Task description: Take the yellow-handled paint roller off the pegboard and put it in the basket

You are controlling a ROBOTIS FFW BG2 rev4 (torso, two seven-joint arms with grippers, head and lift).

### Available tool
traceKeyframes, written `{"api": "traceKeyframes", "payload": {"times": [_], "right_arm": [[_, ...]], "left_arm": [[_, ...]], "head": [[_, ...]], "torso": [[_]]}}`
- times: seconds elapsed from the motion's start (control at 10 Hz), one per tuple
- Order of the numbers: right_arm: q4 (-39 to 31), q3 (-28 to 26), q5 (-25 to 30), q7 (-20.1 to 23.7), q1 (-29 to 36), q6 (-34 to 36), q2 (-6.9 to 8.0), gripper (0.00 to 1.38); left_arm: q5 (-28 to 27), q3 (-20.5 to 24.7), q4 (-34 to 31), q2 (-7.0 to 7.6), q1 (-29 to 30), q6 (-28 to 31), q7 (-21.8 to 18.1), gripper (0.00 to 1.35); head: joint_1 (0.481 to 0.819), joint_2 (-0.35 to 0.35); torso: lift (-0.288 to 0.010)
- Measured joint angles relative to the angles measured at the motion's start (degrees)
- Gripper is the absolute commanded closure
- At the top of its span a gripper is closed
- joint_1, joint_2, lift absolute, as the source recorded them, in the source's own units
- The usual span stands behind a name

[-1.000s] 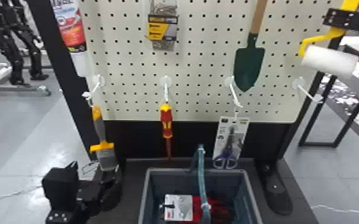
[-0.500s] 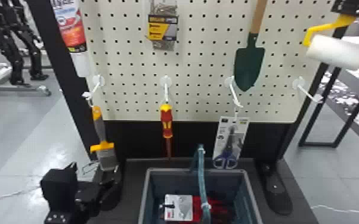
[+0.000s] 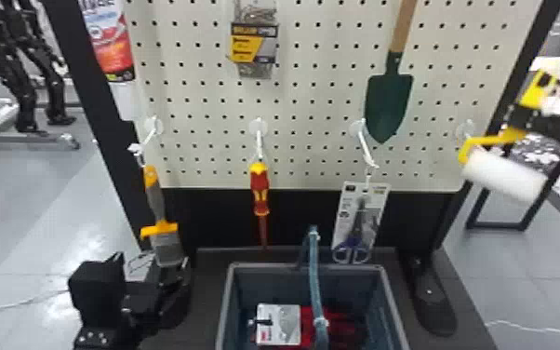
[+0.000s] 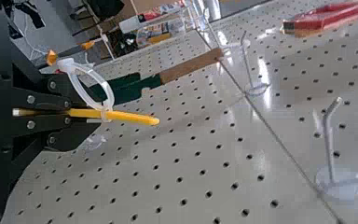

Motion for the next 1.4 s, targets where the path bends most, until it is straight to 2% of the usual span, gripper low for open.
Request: {"api": "traceKeyframes", "payload": {"times": [0.3, 0.5, 0.7, 0.8, 1.0, 1.3, 1.4], "right_arm": [[0.0, -2.5, 3.0, 2.6, 6.6, 0.1, 6.55, 1.26], [0.6, -2.3, 6.8, 5.2, 9.6, 0.1, 11.73, 1.26], [2.6, 0.5, 10.1, 8.0, 12.0, -0.4, 16.28, 1.26], [4.0, 3.2, 11.2, 9.4, 12.7, -1.0, 18.02, 1.26], [7.6, 9.6, 11.9, 10.4, 13.5, -2.5, 19.88, 1.26], [13.8, 18.2, 11.9, 13.0, 12.4, -3.8, 20.41, 1.26], [17.7, 21.2, 12.6, 16.0, 10.9, -5.3, 20.4, 1.19]], "left_arm": [[0.1, -0.1, 0.2, 0.0, -0.1, -0.2, 0.0, 0.14], [0.2, -0.3, 0.5, 0.0, -0.4, -0.3, 0.0, 0.14], [0.3, -0.3, 0.7, 0.0, -0.4, -0.5, 0.0, 0.14], [0.3, -0.3, 0.9, 0.0, -0.4, -0.6, 0.0, 0.14], [0.3, -0.3, 1.1, 0.0, -0.4, -0.8, 0.0, 0.14], [0.5, -0.4, 1.3, 0.0, -0.6, -0.9, 0.0, 0.14], [0.6, -0.4, 1.4, 0.0, -0.6, -1.0, 0.0, 0.14]], "head": [[0.549, 0.0], [0.549, 0.0], [0.549, 0.0], [0.549, 0.0], [0.549, 0.0], [0.549, 0.0], [0.549, 0.0]], "torso": [[-0.1], [-0.1], [-0.1], [-0.1], [-0.1], [-0.1], [-0.1]]}}
